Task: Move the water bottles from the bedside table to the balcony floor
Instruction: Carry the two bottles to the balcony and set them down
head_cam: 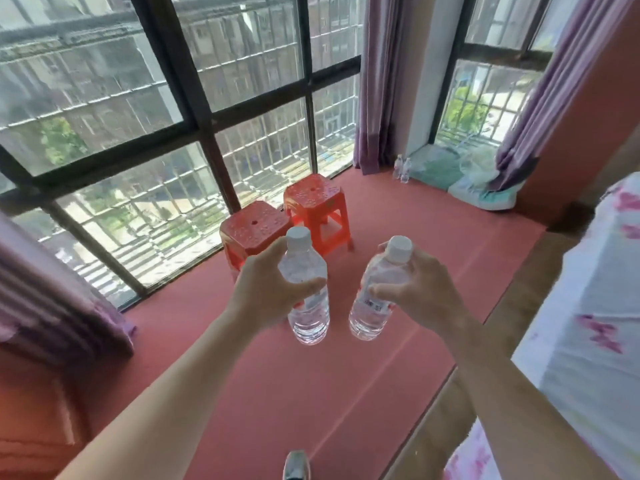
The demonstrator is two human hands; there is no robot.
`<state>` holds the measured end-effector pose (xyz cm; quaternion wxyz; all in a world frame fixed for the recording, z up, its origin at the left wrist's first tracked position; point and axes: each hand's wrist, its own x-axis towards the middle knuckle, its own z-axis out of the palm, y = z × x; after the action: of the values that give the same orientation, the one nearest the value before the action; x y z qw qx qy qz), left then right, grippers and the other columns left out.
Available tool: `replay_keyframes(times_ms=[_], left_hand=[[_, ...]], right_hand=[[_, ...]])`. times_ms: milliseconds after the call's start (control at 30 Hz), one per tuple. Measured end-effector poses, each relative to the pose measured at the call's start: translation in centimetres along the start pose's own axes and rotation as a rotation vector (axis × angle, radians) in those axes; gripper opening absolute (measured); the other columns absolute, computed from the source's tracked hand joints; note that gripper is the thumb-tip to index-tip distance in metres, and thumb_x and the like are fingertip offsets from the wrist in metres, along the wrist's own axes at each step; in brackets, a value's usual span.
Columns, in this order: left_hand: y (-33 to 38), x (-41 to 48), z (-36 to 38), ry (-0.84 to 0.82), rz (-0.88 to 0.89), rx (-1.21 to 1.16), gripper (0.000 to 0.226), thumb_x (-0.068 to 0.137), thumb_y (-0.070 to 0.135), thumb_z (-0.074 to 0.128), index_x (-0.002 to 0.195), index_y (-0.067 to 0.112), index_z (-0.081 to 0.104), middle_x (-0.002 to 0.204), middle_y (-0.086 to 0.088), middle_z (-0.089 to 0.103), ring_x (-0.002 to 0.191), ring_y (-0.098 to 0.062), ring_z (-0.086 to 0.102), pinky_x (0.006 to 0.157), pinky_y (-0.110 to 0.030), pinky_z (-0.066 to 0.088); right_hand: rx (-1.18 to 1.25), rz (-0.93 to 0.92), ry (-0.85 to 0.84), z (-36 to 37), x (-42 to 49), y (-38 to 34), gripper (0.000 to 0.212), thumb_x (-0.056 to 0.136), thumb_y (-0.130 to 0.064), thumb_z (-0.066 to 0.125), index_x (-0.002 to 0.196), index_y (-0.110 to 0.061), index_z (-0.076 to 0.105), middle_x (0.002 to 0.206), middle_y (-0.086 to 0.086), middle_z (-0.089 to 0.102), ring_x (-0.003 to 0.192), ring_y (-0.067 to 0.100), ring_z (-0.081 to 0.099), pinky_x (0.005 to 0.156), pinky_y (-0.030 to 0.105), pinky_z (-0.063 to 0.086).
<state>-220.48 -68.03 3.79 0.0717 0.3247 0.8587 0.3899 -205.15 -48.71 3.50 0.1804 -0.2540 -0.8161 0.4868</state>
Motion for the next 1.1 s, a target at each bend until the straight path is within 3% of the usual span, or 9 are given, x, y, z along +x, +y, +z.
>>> replay_keyframes(times_ms=[100,233,300,433,567,733,933,1033,1100], left_hand=[[-0.3,5.2,1.9,-0.024,0.046,-0.009,0.059,0.061,0.057,0.080,0.110,0.031,0.061,0.097,0.017,0.067,0.090,-0.007,0.064,0.082,-0.032,0.053],[-1.0,13.1,4.6,-0.069,0.111,-0.043,0.063,0.059,0.062,0.076,0.112,0.033,0.060,0.099,0.014,0.069,0.090,-0.010,0.065,0.085,-0.039,0.054],[-1.1,17.8,5.6,-0.098,0.140,-0.052,0.061,0.059,0.063,0.076,0.109,0.032,0.060,0.096,0.011,0.070,0.088,-0.013,0.067,0.081,-0.041,0.056],[0.4,27.0,7.5,-0.132,0.202,-0.084,0.061,0.067,0.049,0.084,0.121,0.033,0.061,0.101,0.018,0.068,0.090,-0.007,0.065,0.075,-0.026,0.049],[3.1,34.6,10.1,-0.192,0.278,-0.117,0.064,0.066,0.048,0.084,0.123,0.030,0.060,0.105,0.014,0.068,0.094,-0.011,0.064,0.079,-0.031,0.048],[5.7,43.3,15.2,-0.243,0.315,-0.116,0.055,0.067,0.046,0.084,0.115,0.031,0.060,0.094,0.016,0.066,0.085,-0.007,0.063,0.066,-0.015,0.040],[8.7,53.9,22.6,-0.283,0.296,-0.114,0.057,0.066,0.049,0.085,0.116,0.036,0.061,0.100,0.019,0.069,0.092,-0.004,0.066,0.079,-0.031,0.052],[10.2,59.0,24.6,-0.262,0.275,-0.092,0.044,0.067,0.047,0.086,0.100,0.043,0.057,0.086,0.022,0.065,0.075,0.006,0.061,0.064,-0.021,0.043],[10.8,62.3,25.5,-0.250,0.259,-0.086,0.044,0.068,0.047,0.086,0.098,0.044,0.054,0.083,0.023,0.062,0.072,0.005,0.059,0.062,-0.019,0.040]], right_hand=[[-0.032,0.026,0.034,-1.2,4.0,0.9,0.042,0.061,-0.016,0.084,0.094,-0.030,0.064,0.085,-0.011,0.070,0.081,0.008,0.066,0.075,0.027,0.054],[-0.089,0.077,0.100,-2.3,10.2,2.3,0.038,0.061,-0.017,0.083,0.091,-0.030,0.064,0.085,-0.010,0.070,0.082,0.008,0.066,0.077,0.030,0.054],[-0.110,0.093,0.159,-2.8,13.5,2.7,0.037,0.061,-0.017,0.084,0.090,-0.030,0.065,0.082,-0.013,0.070,0.079,0.005,0.065,0.074,0.024,0.052],[-0.130,0.111,0.252,-4.7,19.7,2.7,0.037,0.062,-0.017,0.084,0.087,-0.036,0.065,0.080,-0.017,0.069,0.080,0.002,0.063,0.067,0.014,0.047],[-0.141,0.167,0.332,-7.7,25.4,3.9,0.039,0.060,-0.027,0.086,0.092,-0.033,0.065,0.084,-0.012,0.070,0.081,0.005,0.066,0.073,0.025,0.053],[-0.134,0.232,0.373,-11.8,32.9,8.2,0.039,0.056,-0.038,0.083,0.090,-0.032,0.063,0.083,-0.011,0.070,0.081,0.010,0.068,0.078,0.040,0.057],[-0.127,0.240,0.361,-17.9,43.6,13.4,0.034,0.058,-0.033,0.085,0.085,-0.029,0.064,0.080,-0.008,0.070,0.077,0.010,0.067,0.075,0.040,0.057],[-0.126,0.236,0.327,-20.8,49.5,15.2,0.033,0.057,-0.032,0.085,0.083,-0.029,0.064,0.080,-0.010,0.071,0.077,0.008,0.067,0.074,0.037,0.057],[-0.137,0.217,0.283,-22.4,53.5,16.1,0.035,0.056,-0.037,0.082,0.086,-0.026,0.067,0.084,-0.011,0.073,0.080,0.008,0.068,0.077,0.039,0.057]])
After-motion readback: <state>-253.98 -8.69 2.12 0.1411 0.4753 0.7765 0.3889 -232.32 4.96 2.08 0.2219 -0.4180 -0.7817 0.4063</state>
